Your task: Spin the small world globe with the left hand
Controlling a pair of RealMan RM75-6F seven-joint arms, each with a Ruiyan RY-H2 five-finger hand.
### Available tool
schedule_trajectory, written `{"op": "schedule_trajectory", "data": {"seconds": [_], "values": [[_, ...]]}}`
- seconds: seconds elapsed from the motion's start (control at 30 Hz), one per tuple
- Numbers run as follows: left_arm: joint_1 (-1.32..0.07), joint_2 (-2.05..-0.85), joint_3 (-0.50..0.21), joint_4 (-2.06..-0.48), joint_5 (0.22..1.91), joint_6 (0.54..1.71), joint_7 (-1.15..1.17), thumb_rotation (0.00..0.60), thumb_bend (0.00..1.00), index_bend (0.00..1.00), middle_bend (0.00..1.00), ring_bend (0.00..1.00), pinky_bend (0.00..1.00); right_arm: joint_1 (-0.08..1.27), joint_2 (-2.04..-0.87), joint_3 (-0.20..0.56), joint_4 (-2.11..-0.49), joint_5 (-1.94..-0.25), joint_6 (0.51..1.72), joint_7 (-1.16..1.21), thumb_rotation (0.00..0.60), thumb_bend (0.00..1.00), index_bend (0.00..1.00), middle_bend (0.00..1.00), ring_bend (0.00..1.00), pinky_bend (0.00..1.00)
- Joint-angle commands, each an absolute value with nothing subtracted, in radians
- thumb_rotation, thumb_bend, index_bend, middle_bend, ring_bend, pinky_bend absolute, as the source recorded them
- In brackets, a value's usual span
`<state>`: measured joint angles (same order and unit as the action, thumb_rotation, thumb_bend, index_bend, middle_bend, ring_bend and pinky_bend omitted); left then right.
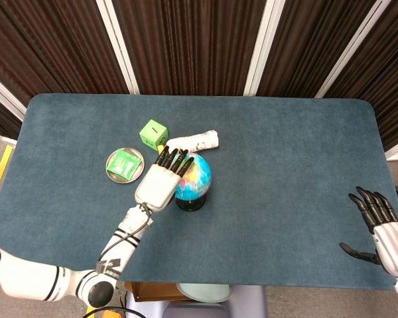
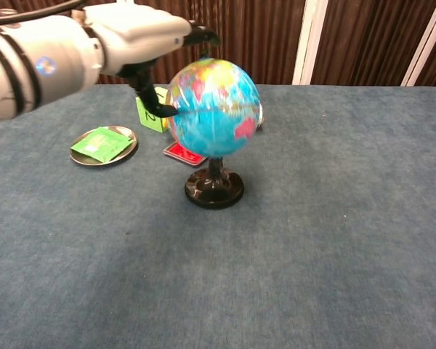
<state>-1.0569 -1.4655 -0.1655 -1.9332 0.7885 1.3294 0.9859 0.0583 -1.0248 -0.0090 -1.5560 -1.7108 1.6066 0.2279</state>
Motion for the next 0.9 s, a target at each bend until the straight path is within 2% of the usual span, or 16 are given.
{"op": "schedule_trajectory", "data": {"seconds": [0.03, 0.43, 0.67, 0.9], "values": [[-1.008, -1.421, -0.131, -1.969, 0.84, 1.343, 0.932, 0.6, 0.29, 0.0, 0.0, 0.0, 0.0, 0.064, -1.024, -0.008, -1.562, -1.715, 1.6, 0.221, 0.6, 0.16, 0.0, 0.07, 0.0, 0.0], [-0.793, -1.252, -0.052, -2.009, 1.1, 1.448, 0.624, 0.6, 0.3, 0.0, 0.0, 0.0, 0.0, 0.07, -1.006, -0.009, -1.582, -1.717, 1.592, 0.202, 0.6, 0.16, 0.0, 0.07, 0.0, 0.0], [-0.571, -1.135, 0.037, -1.857, 1.233, 1.547, 0.27, 0.6, 0.3, 0.0, 0.0, 0.0, 0.0, 0.068, -0.996, 0.004, -1.576, -1.688, 1.594, 0.203, 0.6, 0.16, 0.0, 0.07, 0.0, 0.0], [-0.376, -1.124, 0.098, -1.678, 1.297, 1.623, -0.012, 0.6, 0.3, 0.0, 0.0, 0.0, 0.0, 0.069, -1.012, 0.016, -1.581, -1.662, 1.585, 0.167, 0.6, 0.16, 0.0, 0.07, 0.0, 0.0]]}}
